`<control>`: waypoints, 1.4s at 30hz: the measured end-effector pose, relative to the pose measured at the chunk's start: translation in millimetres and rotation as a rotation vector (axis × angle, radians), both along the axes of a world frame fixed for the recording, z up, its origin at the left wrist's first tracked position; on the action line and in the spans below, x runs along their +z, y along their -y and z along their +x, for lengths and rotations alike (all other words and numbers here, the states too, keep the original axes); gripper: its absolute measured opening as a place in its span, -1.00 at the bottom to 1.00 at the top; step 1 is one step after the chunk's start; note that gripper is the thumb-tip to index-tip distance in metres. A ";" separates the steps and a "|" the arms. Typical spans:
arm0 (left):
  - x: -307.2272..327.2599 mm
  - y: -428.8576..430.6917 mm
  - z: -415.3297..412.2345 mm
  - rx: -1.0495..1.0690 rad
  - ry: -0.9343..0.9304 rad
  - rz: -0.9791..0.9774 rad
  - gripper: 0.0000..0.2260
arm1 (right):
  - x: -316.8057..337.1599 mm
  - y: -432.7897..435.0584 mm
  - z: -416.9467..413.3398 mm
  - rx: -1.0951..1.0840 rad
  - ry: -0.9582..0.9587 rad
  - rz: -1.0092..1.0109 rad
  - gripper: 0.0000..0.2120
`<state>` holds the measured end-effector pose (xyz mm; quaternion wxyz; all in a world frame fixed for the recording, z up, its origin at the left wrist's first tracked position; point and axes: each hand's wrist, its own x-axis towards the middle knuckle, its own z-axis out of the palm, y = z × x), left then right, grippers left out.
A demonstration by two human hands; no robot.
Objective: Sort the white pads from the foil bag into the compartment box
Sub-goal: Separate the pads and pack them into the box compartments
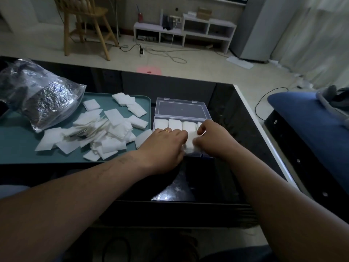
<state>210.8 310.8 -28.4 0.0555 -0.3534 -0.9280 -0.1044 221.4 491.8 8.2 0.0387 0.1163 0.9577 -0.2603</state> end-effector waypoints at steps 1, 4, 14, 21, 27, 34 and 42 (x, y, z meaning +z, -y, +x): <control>0.6 -0.2 0.0 0.005 0.001 -0.004 -0.84 | -0.3 0.8 -1.0 0.002 0.016 0.002 -0.79; 0.7 -0.6 -0.3 0.017 0.001 -0.016 -0.82 | -1.2 1.8 -3.7 0.007 0.040 0.025 -0.81; -1.8 -0.8 1.1 0.029 -0.022 -0.077 -0.63 | -7.0 8.2 -1.2 0.014 0.014 0.206 -0.82; -1.8 0.6 1.0 -0.053 -0.024 -0.103 -0.54 | -5.4 4.0 4.5 0.149 -0.027 0.253 -0.86; 0.2 1.7 2.0 -0.067 0.003 -0.100 -0.55 | -1.7 10.3 -0.2 0.162 -0.026 0.289 -0.80; 24.7 39.2 -2.6 0.007 -0.029 0.091 -0.69 | 14.2 55.7 -12.4 0.137 -0.265 0.132 -0.83; 46.4 139.5 -20.1 0.228 -0.057 0.322 -0.78 | 24.0 147.9 -40.2 0.313 -0.296 0.018 -0.84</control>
